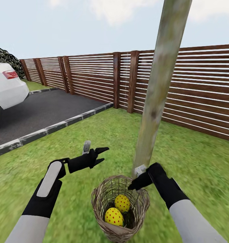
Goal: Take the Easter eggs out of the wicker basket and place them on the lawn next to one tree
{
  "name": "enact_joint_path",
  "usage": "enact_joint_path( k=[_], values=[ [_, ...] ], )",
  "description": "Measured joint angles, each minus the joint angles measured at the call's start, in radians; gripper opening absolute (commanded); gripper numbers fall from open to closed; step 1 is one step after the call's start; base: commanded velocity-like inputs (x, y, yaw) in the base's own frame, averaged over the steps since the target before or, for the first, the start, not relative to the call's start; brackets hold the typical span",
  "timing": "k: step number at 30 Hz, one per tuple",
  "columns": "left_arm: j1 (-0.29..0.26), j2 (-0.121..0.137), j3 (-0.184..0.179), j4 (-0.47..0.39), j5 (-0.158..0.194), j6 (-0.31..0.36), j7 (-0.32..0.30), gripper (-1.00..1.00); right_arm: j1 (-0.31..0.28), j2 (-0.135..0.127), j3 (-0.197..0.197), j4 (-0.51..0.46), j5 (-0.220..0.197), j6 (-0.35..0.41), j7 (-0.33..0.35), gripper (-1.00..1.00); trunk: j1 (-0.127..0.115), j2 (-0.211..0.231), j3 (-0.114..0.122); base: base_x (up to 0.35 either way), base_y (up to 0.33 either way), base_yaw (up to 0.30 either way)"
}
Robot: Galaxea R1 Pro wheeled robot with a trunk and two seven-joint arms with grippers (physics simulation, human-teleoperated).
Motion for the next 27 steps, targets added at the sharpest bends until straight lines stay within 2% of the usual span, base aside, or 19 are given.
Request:
enact_joint_path(
  k=[2, 4, 7, 8, 10, 13, 18, 27],
  values=[
    [0.000, 0.019, 0.004, -0.022, 0.066, 0.000, -0.008, 1.00, -0.052, 0.024, -0.001, 0.132, 0.004, -0.003, -0.014, 1.00, 0.000, 0.000, 0.000, 0.000, 0.000, 0.000],
    [0.000, 0.028, 0.011, -0.028, 0.110, -0.002, -0.013, 1.00, -0.075, 0.042, -0.001, 0.178, 0.004, -0.004, -0.032, 1.00, 0.000, 0.000, 0.000, 0.000, 0.000, 0.000],
    [0.000, 0.038, 0.026, -0.030, 0.138, -0.001, -0.019, 1.00, -0.086, 0.070, -0.001, 0.201, 0.000, -0.005, -0.074, 1.00, 0.000, 0.000, 0.000, 0.000, 0.000, 0.000],
    [0.000, 0.054, 0.030, -0.027, 0.155, 0.000, -0.033, 1.00, -0.088, 0.085, -0.002, 0.205, -0.003, -0.008, -0.105, 1.00, 0.004, -0.007, -0.003, 0.000, 0.000, 0.000],
    [0.006, 0.067, 0.031, -0.024, 0.181, 0.000, -0.056, 1.00, -0.088, 0.098, -0.003, 0.208, -0.007, -0.009, -0.141, 1.00, 0.011, -0.021, -0.009, 0.000, 0.000, 0.000],
    [0.015, 0.082, 0.032, -0.022, 0.201, 0.000, -0.079, 1.00, -0.089, 0.106, -0.002, 0.207, -0.009, -0.011, -0.175, 1.00, 0.023, -0.042, -0.019, 0.000, 0.000, 0.000],
    [0.020, 0.094, 0.032, -0.016, 0.210, 0.000, -0.091, 1.00, -0.090, 0.110, -0.003, 0.206, -0.009, -0.012, -0.194, 1.00, 0.042, -0.077, -0.034, 0.000, 0.000, 0.000],
    [0.022, 0.097, 0.031, -0.013, 0.211, 0.000, -0.093, 1.00, -0.089, 0.107, -0.013, 0.207, -0.010, -0.011, -0.197, 1.00, 0.077, -0.140, -0.063, 0.000, 0.000, 0.000]
  ],
)
